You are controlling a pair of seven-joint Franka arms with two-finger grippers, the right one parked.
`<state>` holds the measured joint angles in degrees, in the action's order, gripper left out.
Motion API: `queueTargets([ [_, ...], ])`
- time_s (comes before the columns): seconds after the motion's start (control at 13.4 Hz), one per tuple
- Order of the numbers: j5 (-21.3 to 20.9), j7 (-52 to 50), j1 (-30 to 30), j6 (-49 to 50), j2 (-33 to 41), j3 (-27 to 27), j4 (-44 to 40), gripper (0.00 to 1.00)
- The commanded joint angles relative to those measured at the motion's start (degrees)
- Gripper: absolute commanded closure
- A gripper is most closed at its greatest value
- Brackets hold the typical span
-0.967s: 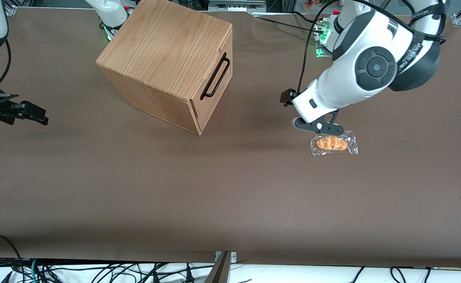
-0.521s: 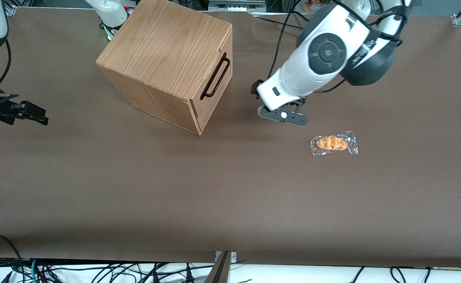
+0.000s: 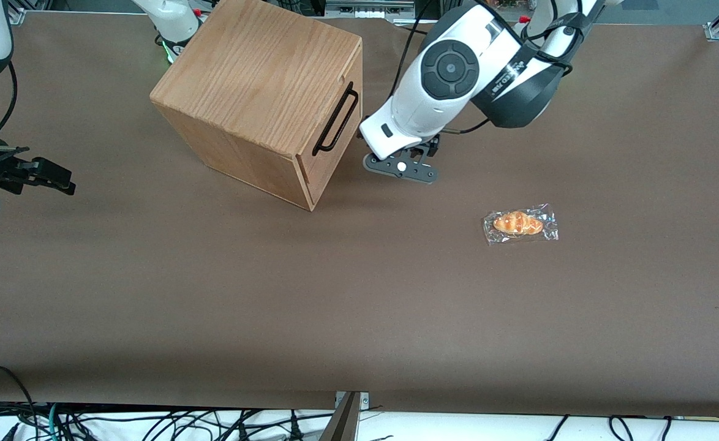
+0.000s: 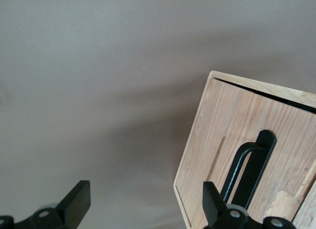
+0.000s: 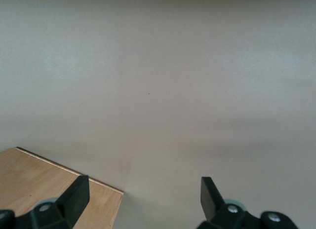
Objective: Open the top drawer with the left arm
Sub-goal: 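Lower the open left gripper around the black drawer handle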
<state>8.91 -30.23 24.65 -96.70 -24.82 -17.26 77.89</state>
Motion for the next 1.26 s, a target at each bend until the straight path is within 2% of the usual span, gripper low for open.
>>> queueTargets([
  [0.0,1.11,-0.71,1.45,-1.04,-0.75,0.47,0.16,0.00],
  [0.22,1.20,-0.80,4.00,-2.97,-1.99,0.29,0.42,0.00],
  [1.19,1.55,-0.71,7.17,-4.55,-4.98,0.29,0.51,0.00],
])
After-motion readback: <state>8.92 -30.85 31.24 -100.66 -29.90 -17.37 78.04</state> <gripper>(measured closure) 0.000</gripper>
